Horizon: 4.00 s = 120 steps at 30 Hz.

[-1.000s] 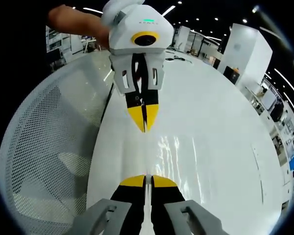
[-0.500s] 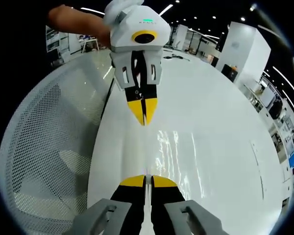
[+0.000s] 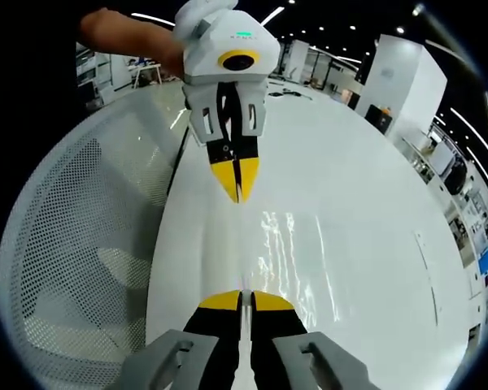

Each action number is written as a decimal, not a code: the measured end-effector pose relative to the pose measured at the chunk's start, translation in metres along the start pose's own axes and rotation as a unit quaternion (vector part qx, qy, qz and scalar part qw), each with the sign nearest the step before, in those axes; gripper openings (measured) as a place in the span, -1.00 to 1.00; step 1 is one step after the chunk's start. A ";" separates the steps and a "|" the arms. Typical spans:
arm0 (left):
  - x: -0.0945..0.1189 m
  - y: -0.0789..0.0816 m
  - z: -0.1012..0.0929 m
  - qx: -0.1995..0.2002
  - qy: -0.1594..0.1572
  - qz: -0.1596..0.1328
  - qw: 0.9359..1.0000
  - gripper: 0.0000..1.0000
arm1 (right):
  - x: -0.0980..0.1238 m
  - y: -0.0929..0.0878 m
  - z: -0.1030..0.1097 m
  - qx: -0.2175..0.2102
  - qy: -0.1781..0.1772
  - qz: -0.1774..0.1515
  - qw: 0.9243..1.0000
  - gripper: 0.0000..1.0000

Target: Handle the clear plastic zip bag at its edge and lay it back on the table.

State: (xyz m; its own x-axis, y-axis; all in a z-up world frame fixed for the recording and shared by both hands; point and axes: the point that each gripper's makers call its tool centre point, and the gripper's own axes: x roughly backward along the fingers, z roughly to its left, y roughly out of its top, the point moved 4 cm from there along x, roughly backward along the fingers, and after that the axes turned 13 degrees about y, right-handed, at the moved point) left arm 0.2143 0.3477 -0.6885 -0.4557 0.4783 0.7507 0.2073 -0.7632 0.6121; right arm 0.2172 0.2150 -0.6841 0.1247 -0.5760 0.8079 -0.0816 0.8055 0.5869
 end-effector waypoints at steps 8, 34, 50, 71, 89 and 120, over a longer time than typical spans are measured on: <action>-0.001 0.000 0.001 0.004 -0.001 0.001 1.000 -1.00 | 0.002 -0.002 -0.001 -0.003 -0.002 0.002 1.000 -1.00; -0.005 -0.006 0.004 0.013 -0.001 0.009 1.000 -1.00 | 0.004 -0.014 0.000 -0.014 -0.004 0.013 1.000 -1.00; -0.002 -0.006 -0.001 -0.009 -0.003 0.006 1.000 -1.00 | 0.003 -0.018 0.003 -0.014 -0.002 0.028 1.000 -1.00; -0.001 0.001 -0.004 -0.068 0.003 -0.013 0.998 -1.00 | 0.004 -0.008 0.007 -0.025 0.006 0.005 1.000 -0.91; -0.005 0.004 -0.006 -0.097 0.010 -0.024 0.995 -1.00 | 0.007 0.013 -0.006 -0.010 -0.004 -0.012 1.000 -0.90; -0.008 0.014 -0.004 -0.123 0.023 -0.064 0.990 -1.00 | -0.017 0.007 -0.002 -0.059 0.042 0.000 0.997 -1.00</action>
State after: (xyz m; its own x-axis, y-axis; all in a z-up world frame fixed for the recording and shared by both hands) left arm 0.2177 0.3316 -0.6873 -0.5047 0.5620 0.6553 -0.0699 -0.7832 0.6178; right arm 0.2168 0.2307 -0.6938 0.2076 -0.5671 0.7971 0.0353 0.8186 0.5732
